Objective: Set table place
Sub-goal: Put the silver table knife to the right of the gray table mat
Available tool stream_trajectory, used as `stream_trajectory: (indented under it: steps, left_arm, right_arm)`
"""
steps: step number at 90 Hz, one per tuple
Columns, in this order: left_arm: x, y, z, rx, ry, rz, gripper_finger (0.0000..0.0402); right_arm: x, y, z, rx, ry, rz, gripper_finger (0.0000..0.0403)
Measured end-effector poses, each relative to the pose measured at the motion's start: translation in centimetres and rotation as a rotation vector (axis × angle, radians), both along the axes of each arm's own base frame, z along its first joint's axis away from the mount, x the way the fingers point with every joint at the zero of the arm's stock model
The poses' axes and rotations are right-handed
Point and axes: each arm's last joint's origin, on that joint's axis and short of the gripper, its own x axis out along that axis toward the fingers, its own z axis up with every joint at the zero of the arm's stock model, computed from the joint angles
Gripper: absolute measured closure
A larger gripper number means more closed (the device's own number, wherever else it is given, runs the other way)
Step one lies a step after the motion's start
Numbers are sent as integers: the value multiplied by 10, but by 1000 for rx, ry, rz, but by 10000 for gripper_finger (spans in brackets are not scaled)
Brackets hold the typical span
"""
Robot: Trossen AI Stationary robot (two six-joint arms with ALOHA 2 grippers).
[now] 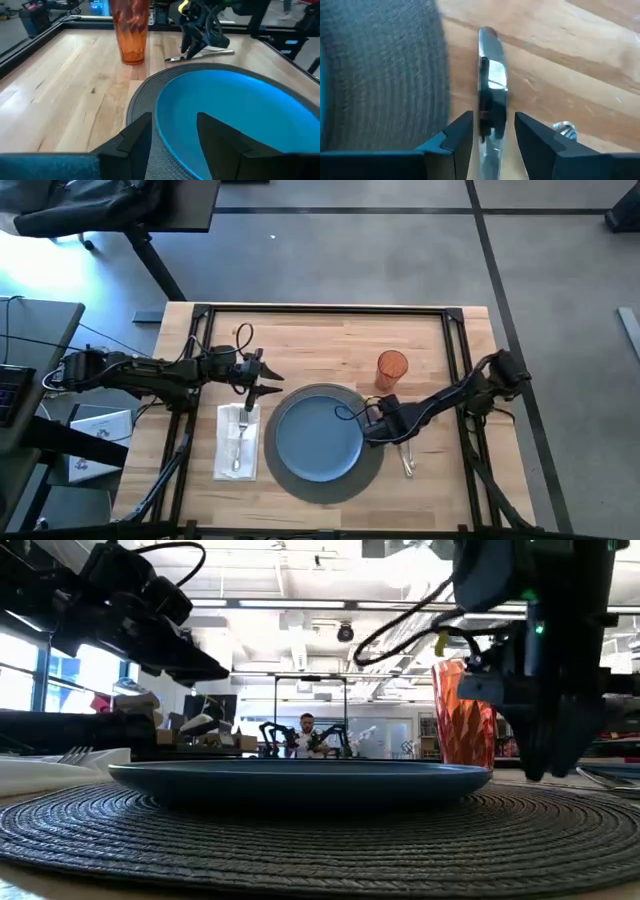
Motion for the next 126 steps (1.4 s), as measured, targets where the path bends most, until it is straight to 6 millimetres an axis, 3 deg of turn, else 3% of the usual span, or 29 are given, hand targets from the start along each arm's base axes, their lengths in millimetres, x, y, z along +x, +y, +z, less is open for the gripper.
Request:
stream_trajectory:
  steps: [32, 63, 82, 99, 126]
  left_arm:
    - [0, 0, 0, -19, 3, 24, 259]
    - [0, 1, 0, -35, 2, 33, 259]
    - [0, 1, 0, -41, 2, 35, 259]
    - [0, 1, 0, -41, 2, 35, 259]
    - [0, 1, 0, -41, 1, 35, 259]
  right_arm:
    - [-7, -4, -14, -3, -17, 38, 280]
    - [-5, -3, -19, -12, 0, 66, 393]
    - [-5, -4, -19, -19, 2, 71, 402]
    - [-3, -3, -9, -21, 31, 61, 402]
    - [-7, 0, 21, 83, -72, 12, 401]
